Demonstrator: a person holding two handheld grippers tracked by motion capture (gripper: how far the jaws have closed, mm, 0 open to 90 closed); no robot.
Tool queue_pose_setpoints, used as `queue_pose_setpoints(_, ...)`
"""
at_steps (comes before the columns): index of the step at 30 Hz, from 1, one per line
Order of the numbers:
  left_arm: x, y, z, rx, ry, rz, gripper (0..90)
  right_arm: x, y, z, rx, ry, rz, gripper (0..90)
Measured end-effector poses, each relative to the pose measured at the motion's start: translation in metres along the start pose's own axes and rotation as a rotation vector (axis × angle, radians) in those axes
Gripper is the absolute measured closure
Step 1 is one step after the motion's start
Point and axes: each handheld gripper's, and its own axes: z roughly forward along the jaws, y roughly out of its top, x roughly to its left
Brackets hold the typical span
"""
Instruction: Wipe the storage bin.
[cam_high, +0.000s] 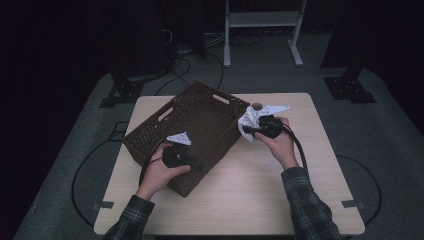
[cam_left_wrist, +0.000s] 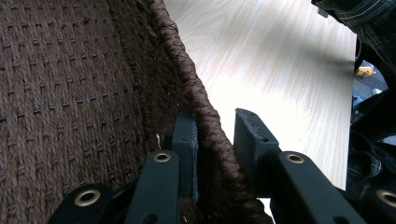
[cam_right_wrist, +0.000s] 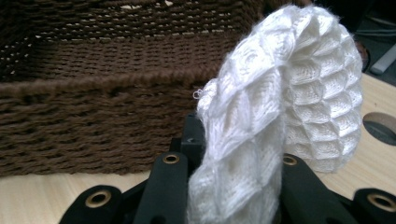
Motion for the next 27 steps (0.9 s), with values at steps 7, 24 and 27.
queue_pose_setpoints(7, 0.0, 0.0, 0.0, 0.001, 0.001, 0.0, 69.8, 0.008, 0.002, -0.005, -0.014, 0.019, -0.015, 74.7)
queue_pose_setpoints(24, 0.0, 0.0, 0.0, -0.001, -0.001, 0.0, 69.7, 0.018, -0.017, 0.012, 0.037, 0.052, -0.022, 74.8)
queue_pose_setpoints(27, 0.0, 0.0, 0.0, -0.001, -0.001, 0.0, 69.7, 0.018, -0.019, 0.014, 0.042, 0.057, -0.023, 74.7)
